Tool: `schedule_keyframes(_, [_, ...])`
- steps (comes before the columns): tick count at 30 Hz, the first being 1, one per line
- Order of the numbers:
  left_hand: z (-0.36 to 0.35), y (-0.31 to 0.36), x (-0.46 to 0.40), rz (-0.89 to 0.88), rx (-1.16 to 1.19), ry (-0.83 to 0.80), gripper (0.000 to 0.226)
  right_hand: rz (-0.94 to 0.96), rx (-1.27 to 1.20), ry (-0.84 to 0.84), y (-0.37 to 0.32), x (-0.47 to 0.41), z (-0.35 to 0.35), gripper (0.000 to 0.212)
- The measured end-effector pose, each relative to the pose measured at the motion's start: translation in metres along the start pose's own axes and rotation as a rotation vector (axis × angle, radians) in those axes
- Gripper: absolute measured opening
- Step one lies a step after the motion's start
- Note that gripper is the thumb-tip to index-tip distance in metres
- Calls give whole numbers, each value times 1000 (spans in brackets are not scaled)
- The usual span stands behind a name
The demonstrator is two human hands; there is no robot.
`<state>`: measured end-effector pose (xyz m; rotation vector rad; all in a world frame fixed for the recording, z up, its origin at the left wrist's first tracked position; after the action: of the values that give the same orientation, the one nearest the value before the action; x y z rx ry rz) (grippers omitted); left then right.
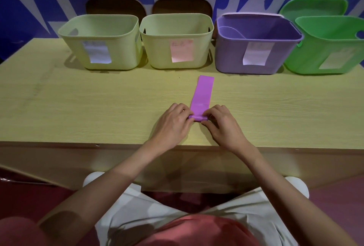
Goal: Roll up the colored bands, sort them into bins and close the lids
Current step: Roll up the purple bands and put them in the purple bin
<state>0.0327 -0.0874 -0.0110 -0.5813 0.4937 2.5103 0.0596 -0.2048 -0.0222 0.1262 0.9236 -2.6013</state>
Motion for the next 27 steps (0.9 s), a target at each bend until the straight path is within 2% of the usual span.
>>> schedule_keyframes(8, [4, 6, 15, -21, 107, -3, 25, -15, -38, -38, -4, 18, 3, 18])
schedule_keyframes(13, [4, 14, 20, -68, 93, -17, 18, -9, -33, -20, -6, 23, 2, 16])
schedule_keyframes(17, [4, 11, 20, -48, 98, -29, 26, -18, -30, 8, -3, 25, -1, 15])
schedule_keyframes(22, [0, 11, 14, -50, 105, -50, 19, -34, -53, 49, -1, 26, 3, 20])
schedule_keyframes(25, [-2, 6, 14, -19, 114, -43, 26, 10, -62, -5, -7, 26, -1, 26])
schedule_keyframes(27, [-4, 3, 13, -2, 133, -51, 25, 26, -47, -12, -7, 25, -2, 22])
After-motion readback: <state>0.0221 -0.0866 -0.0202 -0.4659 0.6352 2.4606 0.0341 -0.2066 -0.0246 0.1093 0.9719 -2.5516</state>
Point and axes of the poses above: each hand's wrist, its own x-axis away from the middle knuckle, its own z-axis out of the back of the hand, y = z × x, the point moved 10 cm from there along -x, towards the middle knuckle, and after that the axes turned 12 degrees about -z, right-handed, at the moved point
